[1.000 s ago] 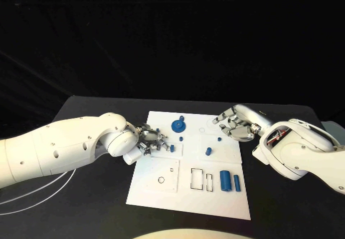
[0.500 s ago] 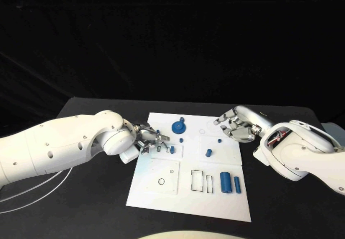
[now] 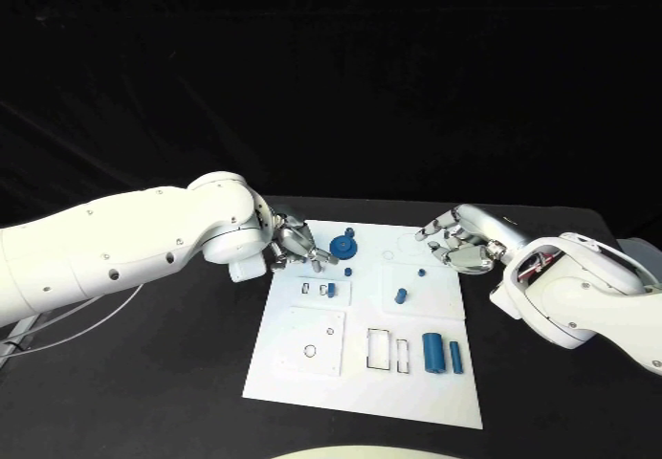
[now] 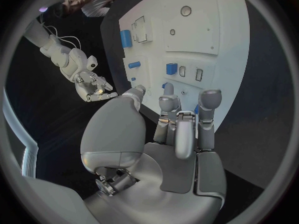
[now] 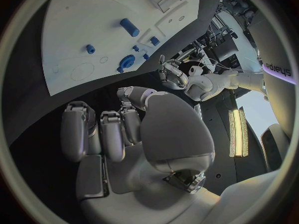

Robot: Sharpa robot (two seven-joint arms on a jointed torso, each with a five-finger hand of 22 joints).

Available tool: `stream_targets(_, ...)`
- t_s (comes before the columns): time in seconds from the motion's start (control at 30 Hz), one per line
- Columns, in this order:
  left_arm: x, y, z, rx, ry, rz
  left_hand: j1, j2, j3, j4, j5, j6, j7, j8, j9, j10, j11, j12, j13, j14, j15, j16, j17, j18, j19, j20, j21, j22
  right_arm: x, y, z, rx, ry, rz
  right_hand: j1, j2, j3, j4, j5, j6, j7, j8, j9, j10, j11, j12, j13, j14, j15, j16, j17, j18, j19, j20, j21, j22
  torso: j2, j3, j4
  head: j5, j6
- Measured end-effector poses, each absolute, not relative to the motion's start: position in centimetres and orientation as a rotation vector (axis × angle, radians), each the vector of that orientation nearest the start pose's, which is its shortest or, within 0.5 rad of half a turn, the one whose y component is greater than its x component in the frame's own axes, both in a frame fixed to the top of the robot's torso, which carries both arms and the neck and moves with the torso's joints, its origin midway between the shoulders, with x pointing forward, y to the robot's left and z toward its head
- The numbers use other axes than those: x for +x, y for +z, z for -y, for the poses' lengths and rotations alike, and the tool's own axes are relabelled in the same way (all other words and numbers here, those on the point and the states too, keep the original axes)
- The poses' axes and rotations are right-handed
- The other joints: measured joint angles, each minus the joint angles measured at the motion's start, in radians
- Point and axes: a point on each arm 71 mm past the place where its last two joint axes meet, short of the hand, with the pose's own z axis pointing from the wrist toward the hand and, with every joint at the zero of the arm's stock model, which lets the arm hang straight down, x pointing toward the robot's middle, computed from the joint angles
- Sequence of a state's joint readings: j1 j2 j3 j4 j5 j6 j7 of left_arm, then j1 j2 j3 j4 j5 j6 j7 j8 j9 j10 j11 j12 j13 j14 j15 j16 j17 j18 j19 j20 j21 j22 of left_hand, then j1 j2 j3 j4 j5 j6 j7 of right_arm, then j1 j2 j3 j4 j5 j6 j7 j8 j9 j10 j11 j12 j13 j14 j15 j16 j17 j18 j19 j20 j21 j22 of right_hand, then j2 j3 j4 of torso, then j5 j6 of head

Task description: Assemble the parts on the task board

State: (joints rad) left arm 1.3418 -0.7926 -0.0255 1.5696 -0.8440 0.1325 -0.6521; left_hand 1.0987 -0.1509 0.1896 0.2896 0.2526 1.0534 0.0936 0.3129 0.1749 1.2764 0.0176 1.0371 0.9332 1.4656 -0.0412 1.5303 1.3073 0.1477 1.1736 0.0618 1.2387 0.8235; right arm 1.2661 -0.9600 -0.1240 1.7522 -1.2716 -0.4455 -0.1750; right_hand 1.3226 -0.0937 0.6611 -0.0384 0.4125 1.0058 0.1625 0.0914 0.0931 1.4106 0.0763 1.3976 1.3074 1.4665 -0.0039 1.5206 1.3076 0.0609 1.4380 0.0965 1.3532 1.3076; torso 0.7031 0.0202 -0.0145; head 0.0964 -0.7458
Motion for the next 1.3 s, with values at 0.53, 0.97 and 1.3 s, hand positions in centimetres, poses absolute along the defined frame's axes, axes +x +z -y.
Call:
stream_targets(0.53,50.7,-16.4,-14.6,-0.026,-0.29,-2.351,-0.02,0.038,-0.09,0.004,0.0,-0.037,0.003,0.028,0.036,-0.009,0.002,-0.012,-0.011,0.0,0.0,0.0,0.0,0.0,-0.001,-0.001,-0.005,-0.008,44.3,-16.4,19.9,0.05,0.757,-1.648,-0.004,-0.004,0.003,-0.003,0.0,0.0,0.0,0.0,0.0,0.0,0.0,0.0,0.0,0.0,0.0,0.0,0.0,0.0,0.0,0.0,0.0,0.0,0.002,0.0,-0.0001,0.004,-0.006)
stream_targets(0.97,51.1,-17.0,-13.3,0.019,-0.266,-2.382,-0.031,0.07,-0.108,0.004,0.0,-0.044,0.003,0.043,0.05,-0.009,0.002,-0.007,-0.004,0.0,0.0,0.0,0.001,0.0,-0.001,-0.001,-0.005,0.004,44.3,-16.4,19.8,0.049,0.76,-1.646,-0.004,-0.004,0.006,-0.006,0.0,0.0,0.0,0.0,-0.001,-0.003,-0.003,0.0,0.0,0.0,0.0,0.0,0.0,0.0,0.0,0.0,0.0,0.0,0.002,-0.0006,0.0002,0.005,-0.01)
stream_targets(1.3,51.0,-17.9,-13.0,0.03,-0.266,-2.425,-0.048,0.105,-0.128,0.005,0.0,-0.051,0.003,0.053,0.065,-0.009,0.002,-0.007,-0.003,0.0,0.0,0.0,0.001,0.0,-0.001,-0.001,-0.005,0.005,44.3,-16.3,19.7,0.048,0.763,-1.645,-0.004,-0.004,0.006,-0.006,0.0,0.0,0.0,0.0,-0.001,-0.003,-0.003,0.0,0.0,0.0,0.0,0.0,0.0,0.0,0.0,0.0,0.0,0.0,0.001,-0.001,-0.0001,0.003,-0.011)
